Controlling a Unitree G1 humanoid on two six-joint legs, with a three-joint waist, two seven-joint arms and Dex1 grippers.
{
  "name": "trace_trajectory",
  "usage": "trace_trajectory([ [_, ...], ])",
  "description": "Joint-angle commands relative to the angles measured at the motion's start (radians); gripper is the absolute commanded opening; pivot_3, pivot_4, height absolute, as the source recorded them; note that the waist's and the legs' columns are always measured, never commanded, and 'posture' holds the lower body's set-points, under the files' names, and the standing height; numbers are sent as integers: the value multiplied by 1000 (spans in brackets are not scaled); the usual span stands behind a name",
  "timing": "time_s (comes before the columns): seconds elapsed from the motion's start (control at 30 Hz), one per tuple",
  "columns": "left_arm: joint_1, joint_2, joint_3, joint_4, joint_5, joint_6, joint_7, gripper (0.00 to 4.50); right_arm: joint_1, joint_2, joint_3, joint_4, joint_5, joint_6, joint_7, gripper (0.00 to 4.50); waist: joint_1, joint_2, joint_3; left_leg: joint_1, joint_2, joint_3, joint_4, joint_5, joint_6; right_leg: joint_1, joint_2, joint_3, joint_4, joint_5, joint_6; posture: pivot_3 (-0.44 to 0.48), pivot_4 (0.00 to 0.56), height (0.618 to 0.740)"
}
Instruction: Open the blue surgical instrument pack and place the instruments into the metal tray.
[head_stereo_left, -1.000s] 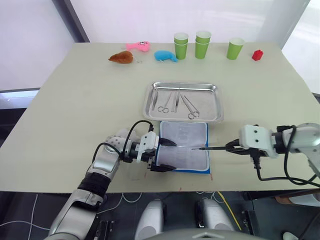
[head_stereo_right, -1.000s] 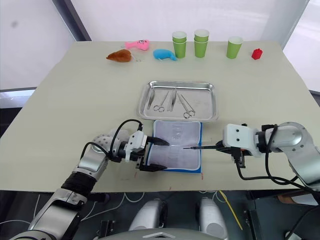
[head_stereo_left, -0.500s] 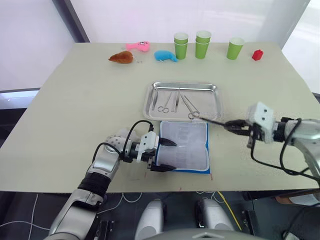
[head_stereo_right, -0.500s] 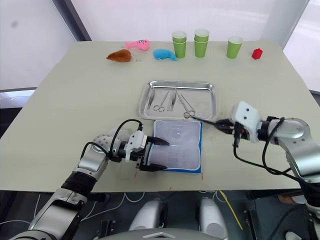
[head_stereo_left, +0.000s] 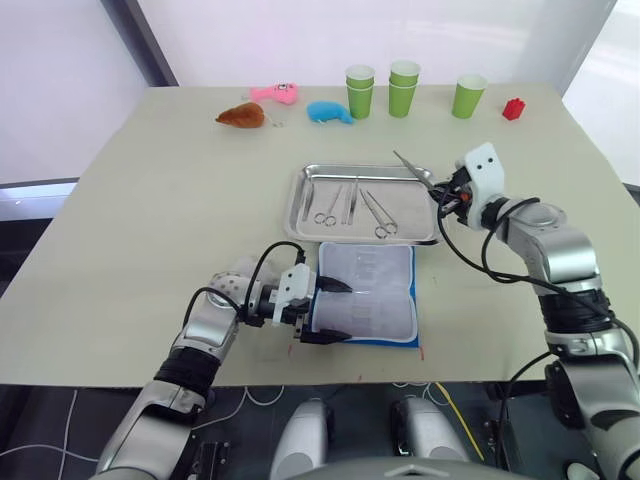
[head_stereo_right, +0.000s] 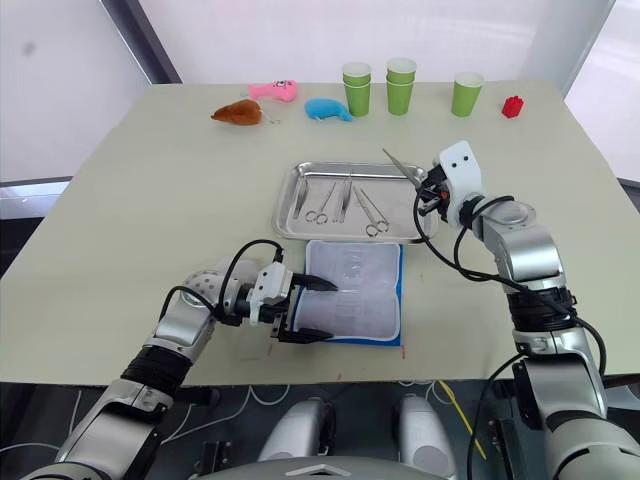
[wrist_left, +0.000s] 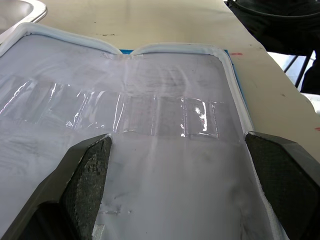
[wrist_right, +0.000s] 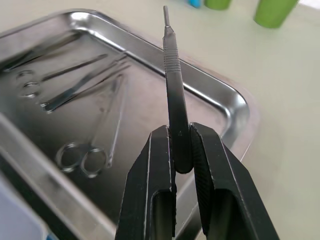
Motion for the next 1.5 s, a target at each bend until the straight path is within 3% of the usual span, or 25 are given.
trace_trajectory([
  [0.03,55,28,-28,94,74,51,36,4500,-44,37,6,50,-18,8,-44,39,-1,0,0,0,0,0,0,0,0,0,0,0,0,0,0,0,150,740],
  [0.3,59,29,-20,87,75,53,45,4500,-79,110,39,181,-57,38,-95,39,-3,1,0,0,0,1,0,0,0,-1,0,1,1,0,0,0,150,740],
  [0.63,73,26,-16,75,74,58,58,4500,-89,153,38,228,-58,61,-108,39,-5,1,0,0,0,1,0,0,0,-1,1,1,1,0,0,0,150,740],
  [0.7,73,24,-16,75,74,59,60,4500,-88,152,40,227,-61,62,-106,1099,-5,1,0,0,0,1,0,0,0,-1,1,1,1,0,1,0,150,740],
  [0.73,73,24,-16,75,74,59,61,4500,-87,150,41,221,-62,62,-105,1099,-5,1,0,0,0,1,0,0,0,-1,1,1,1,0,1,0,150,740],
  [0.77,73,23,-16,74,74,59,62,4500,-85,148,39,212,-60,63,-103,1388,-5,1,0,0,0,1,0,0,0,-1,1,1,1,0,1,0,150,740],
  [1.0,83,25,5,59,46,52,53,4500,-55,98,12,67,-22,42,-44,4149,-5,2,0,0,0,1,0,0,0,-1,1,1,1,0,1,0,150,740],
  [1.2,94,26,41,-12,-11,58,44,4500,61,46,-38,-96,78,-119,119,4149,-6,1,0,-3,0,1,-1,0,0,-4,1,2,1,0,1,0,150,740],
  [1.5,100,68,138,-195,-134,136,63,4500,260,-16,-138,-209,192,-322,266,4149,-6,-5,6,-10,1,6,-6,0,0,-15,2,7,1,0,0,0,150,740],
])
